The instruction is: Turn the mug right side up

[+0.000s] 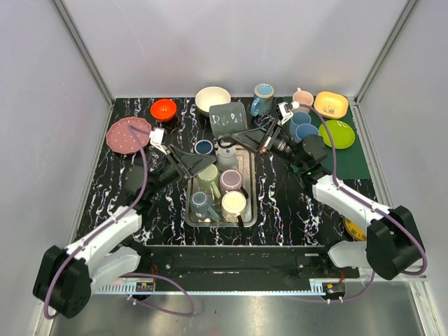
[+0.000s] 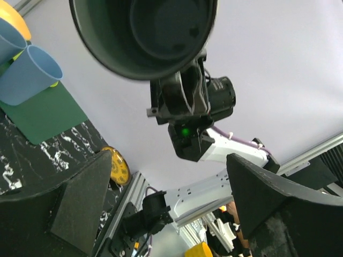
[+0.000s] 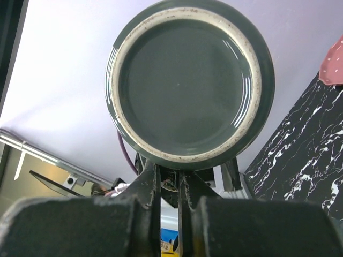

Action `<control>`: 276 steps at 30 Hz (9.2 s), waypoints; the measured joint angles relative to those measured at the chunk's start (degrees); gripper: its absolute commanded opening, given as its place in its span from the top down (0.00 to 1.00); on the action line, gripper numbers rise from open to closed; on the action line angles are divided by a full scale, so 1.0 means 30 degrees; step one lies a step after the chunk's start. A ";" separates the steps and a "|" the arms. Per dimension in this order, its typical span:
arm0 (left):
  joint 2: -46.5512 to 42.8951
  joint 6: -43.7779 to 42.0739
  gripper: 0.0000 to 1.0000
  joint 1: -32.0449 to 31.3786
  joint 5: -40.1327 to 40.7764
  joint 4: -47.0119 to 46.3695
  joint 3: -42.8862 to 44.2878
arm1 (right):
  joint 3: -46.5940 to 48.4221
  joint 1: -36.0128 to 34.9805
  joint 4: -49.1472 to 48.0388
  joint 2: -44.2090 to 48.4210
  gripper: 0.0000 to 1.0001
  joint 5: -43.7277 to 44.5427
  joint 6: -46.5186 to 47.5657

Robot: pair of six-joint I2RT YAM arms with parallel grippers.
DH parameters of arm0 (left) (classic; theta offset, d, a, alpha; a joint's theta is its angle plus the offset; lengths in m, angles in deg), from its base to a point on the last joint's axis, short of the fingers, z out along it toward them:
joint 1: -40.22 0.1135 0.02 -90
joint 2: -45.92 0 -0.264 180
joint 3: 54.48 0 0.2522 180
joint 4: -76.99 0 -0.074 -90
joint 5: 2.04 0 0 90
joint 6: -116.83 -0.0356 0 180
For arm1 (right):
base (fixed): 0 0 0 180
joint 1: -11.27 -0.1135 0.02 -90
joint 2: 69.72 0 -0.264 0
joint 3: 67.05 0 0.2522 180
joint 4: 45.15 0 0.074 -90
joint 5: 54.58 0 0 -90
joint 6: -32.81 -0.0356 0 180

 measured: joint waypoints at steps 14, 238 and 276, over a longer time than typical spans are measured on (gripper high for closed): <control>0.5734 0.1770 0.50 -0.0874 -0.0291 -0.3461 0.3891 | -0.0233 -0.0029 0.0860 0.1093 1.00 -0.0452 0.1137; -0.2142 -0.1355 0.28 -0.1727 0.0823 0.5865 0.2463 | 0.1173 -0.3971 0.5253 0.2841 1.00 0.3009 0.5872; -0.4852 -0.7577 1.00 -0.1894 0.5814 1.5475 0.6958 | 0.2404 -0.3789 1.5708 0.5340 0.25 0.3424 1.2182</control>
